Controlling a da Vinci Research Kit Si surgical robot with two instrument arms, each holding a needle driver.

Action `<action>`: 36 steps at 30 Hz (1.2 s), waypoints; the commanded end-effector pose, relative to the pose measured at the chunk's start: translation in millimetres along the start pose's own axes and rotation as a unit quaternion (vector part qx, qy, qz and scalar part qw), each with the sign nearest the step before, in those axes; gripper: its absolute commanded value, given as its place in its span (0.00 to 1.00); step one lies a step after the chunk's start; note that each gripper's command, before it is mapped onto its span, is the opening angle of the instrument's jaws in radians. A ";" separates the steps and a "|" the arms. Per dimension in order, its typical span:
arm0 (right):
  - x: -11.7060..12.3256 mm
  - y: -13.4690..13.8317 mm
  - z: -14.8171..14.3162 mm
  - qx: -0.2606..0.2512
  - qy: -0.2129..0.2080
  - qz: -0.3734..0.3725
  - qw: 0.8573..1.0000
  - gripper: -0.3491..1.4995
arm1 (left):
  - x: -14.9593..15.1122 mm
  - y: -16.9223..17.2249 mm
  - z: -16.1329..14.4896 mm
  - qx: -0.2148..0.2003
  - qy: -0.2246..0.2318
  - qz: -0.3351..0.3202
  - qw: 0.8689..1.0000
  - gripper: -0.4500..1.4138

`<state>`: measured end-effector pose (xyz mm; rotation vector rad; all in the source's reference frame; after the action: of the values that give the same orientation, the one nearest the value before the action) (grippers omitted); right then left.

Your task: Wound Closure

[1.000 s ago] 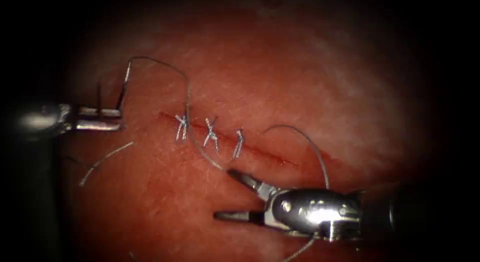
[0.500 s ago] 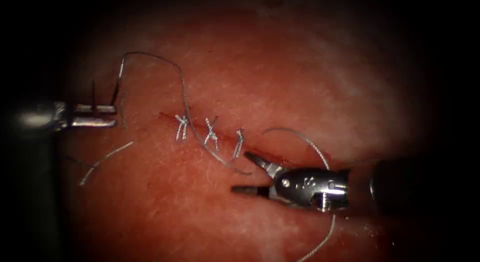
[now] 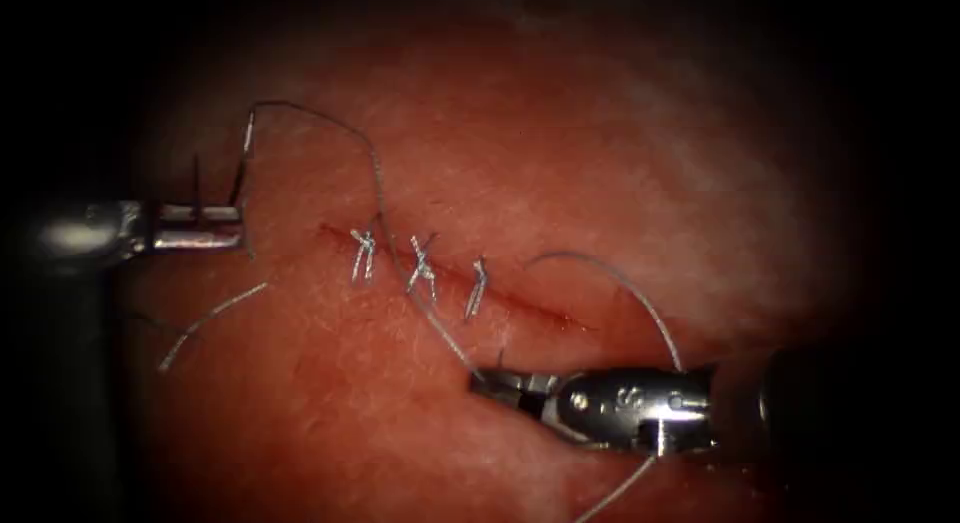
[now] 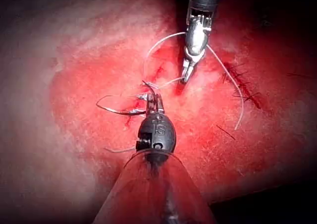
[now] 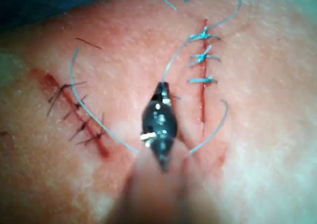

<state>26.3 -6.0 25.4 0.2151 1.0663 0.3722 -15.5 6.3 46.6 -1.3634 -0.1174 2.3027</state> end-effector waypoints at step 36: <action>-3.9 2.2 2.4 -0.090 -0.014 -0.035 0.995 0.85 | -0.3 -0.6 -2.6 0.032 0.003 0.008 0.999 0.00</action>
<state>25.8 -4.4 30.6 0.0182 1.0001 0.3890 -12.4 7.4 45.1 -1.3460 -0.0243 2.2968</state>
